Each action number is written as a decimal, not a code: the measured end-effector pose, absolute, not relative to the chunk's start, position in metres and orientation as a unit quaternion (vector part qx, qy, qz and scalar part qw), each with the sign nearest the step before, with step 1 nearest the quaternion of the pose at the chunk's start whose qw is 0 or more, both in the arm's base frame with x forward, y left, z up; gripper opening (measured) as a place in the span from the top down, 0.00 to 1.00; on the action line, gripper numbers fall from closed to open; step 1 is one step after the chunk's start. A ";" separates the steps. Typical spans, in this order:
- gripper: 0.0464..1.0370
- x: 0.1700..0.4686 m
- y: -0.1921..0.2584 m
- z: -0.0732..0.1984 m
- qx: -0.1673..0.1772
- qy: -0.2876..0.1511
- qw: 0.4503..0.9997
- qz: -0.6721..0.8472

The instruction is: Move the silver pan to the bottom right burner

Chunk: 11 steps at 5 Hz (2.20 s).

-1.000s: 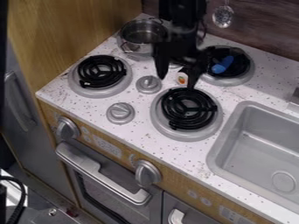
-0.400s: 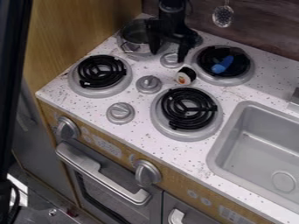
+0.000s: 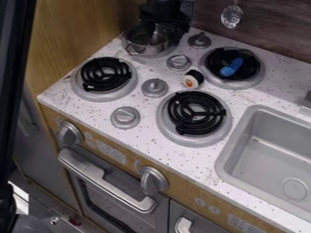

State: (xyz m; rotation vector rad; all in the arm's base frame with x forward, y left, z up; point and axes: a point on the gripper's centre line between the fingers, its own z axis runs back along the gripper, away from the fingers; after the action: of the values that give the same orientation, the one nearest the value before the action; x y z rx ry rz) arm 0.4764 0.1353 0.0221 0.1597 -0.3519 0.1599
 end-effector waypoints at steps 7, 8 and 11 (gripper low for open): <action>0.97 0.492 0.148 -0.017 0.078 -0.152 0.982 0.078; 0.98 0.472 0.123 0.008 0.089 -0.156 0.982 0.055; 0.98 0.419 -0.008 0.008 0.080 -0.123 0.989 -0.024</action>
State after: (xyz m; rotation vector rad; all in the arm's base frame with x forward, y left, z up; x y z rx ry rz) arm 0.4189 -0.0079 0.0082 0.1607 -0.2478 -0.0488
